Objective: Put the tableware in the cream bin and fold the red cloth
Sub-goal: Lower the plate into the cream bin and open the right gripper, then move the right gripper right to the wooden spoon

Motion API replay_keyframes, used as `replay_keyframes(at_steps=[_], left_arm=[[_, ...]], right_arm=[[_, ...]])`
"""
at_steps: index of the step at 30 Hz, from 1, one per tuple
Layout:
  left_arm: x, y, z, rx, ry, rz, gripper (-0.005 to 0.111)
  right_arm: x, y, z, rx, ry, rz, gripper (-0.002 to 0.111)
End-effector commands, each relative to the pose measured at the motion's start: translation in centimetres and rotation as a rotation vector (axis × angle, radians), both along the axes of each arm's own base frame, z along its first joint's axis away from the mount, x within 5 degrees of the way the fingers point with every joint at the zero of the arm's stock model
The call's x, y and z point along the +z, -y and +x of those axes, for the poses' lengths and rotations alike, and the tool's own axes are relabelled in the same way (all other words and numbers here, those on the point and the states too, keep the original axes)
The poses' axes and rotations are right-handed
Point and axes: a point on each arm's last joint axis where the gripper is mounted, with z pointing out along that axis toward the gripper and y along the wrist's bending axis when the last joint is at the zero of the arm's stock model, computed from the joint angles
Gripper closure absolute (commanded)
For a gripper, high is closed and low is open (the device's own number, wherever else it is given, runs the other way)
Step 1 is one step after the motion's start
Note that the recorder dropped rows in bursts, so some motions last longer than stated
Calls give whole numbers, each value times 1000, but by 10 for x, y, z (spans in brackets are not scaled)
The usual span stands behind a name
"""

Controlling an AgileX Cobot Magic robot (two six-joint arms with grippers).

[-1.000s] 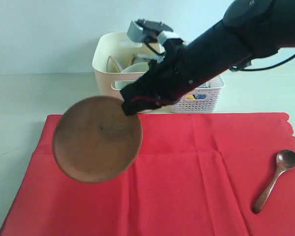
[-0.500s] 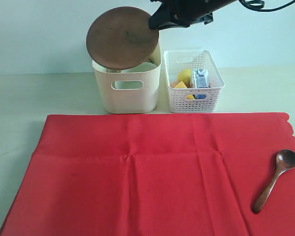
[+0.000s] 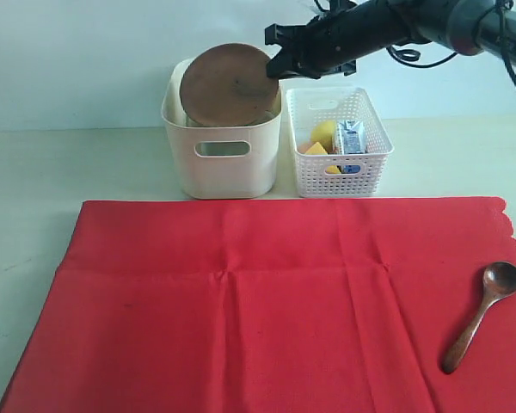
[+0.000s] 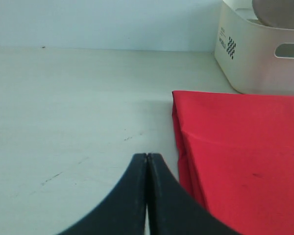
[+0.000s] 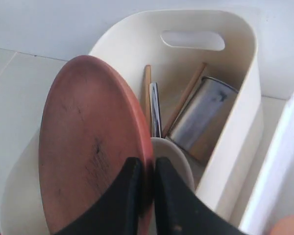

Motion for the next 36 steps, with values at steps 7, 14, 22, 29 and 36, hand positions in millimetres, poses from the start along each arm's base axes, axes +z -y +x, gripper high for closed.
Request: replay_keyframes(at_steps=[7,14,22,29,36], left_arm=[[0,0,0,-4,16,-1,107],[0,0,0,-4,16,-1,107],[0,0,0,-4,16,-1,107],[0,0,0,-4,16,-1,107],[0,0,0,-4,16,-1,107]], right_arm=[[-9,-2,2,54,-6,-7,88],[28,3,-8,67,-11,-14,63],[72,22,-39,63,-117,-242,74],[99,28,-68,43,-151,-328,100],[108,27,-124,107,-160,-387,108]])
